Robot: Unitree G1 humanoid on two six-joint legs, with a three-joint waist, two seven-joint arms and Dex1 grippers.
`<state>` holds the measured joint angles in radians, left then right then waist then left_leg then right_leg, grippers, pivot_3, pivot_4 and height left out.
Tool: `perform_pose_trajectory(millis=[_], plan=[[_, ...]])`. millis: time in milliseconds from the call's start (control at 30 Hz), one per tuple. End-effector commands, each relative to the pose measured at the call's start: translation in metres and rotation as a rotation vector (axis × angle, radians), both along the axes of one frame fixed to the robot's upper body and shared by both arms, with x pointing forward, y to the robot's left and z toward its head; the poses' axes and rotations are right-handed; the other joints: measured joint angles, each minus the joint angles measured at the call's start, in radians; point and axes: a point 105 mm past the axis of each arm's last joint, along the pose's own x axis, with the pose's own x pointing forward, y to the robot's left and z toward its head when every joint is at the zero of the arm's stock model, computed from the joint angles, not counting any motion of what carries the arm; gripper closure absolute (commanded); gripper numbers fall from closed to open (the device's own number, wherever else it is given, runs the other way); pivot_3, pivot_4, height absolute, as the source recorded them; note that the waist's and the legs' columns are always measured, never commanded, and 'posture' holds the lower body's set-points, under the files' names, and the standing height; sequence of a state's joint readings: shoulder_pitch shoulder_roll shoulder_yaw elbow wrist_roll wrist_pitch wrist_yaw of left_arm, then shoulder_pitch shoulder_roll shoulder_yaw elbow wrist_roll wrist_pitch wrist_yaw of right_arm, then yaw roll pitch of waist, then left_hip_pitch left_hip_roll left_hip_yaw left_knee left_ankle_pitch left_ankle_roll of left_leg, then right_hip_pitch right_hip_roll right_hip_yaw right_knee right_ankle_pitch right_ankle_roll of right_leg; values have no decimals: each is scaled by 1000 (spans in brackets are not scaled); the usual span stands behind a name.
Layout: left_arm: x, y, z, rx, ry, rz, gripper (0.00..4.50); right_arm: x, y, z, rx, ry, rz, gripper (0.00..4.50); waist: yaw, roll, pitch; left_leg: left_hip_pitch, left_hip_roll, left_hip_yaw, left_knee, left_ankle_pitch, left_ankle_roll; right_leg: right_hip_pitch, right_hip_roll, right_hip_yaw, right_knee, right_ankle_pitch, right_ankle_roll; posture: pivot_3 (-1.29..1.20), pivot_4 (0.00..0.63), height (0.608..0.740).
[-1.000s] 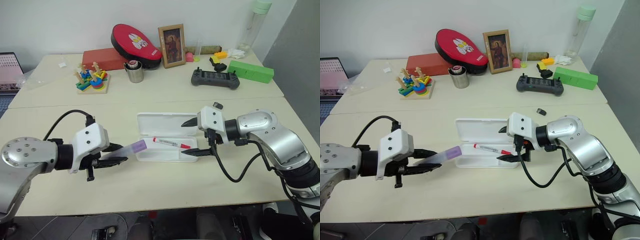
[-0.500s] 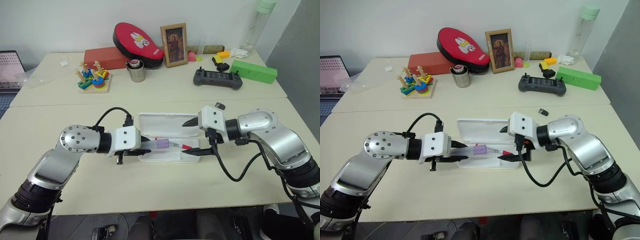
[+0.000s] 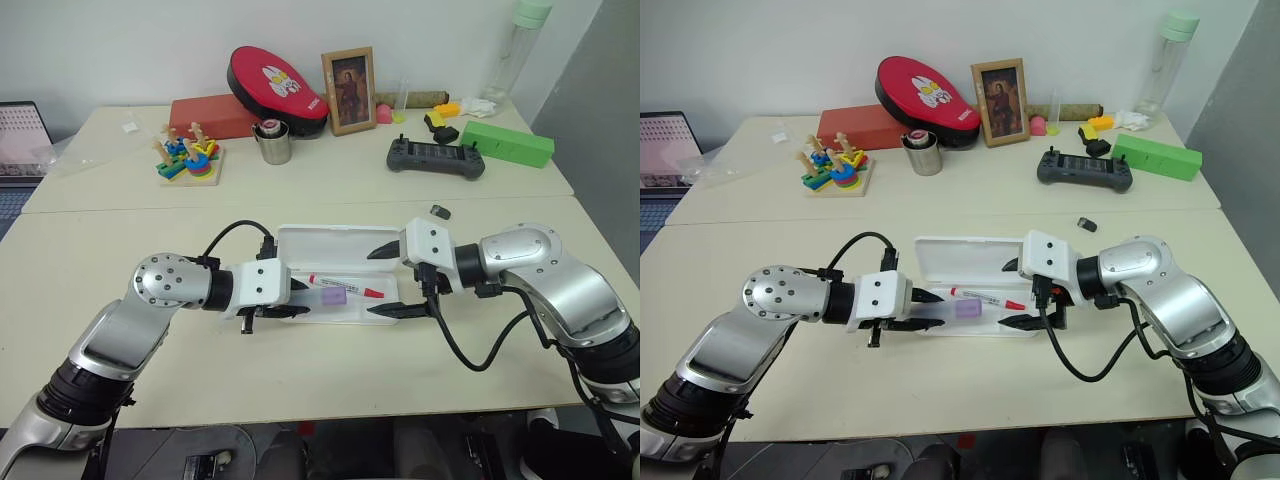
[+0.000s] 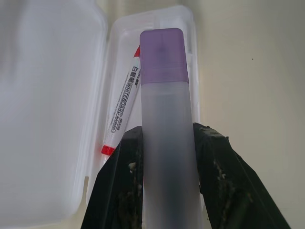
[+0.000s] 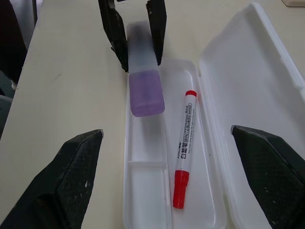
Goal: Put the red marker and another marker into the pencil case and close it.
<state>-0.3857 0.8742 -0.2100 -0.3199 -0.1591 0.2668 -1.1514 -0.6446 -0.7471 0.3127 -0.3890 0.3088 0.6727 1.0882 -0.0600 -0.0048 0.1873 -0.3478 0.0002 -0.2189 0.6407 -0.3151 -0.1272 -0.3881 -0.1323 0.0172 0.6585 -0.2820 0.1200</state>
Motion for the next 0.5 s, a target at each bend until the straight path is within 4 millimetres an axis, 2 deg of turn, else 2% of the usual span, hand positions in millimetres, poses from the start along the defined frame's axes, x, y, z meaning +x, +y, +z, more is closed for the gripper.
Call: perform_pose_trajectory(millis=[33, 267, 500], plan=[[-4, -5, 10, -23, -21, -20, 3300, -2, -1, 11, 17, -43, 4, 0, 0, 0, 0, 0, 0, 0, 0, 0, 0, 0, 0, 0, 0, 0, 0, 0, 150, 740], [-8, -9, 10, -37, -9, -10, 3300, -1, -1, 11, 20, -46, -1, 0, 0, 0, 0, 0, 0, 0, 0, 0, 0, 0, 0, 0, 0, 0, 0, 0, 150, 740], [-3, -11, -3, 5, -42, -22, 3300, 0, -1, 10, 19, -47, -3, 0, 1, 0, 0, 0, 0, 0, 0, 0, 0, 0, 0, 0, 0, 0, 0, 0, 150, 740]])
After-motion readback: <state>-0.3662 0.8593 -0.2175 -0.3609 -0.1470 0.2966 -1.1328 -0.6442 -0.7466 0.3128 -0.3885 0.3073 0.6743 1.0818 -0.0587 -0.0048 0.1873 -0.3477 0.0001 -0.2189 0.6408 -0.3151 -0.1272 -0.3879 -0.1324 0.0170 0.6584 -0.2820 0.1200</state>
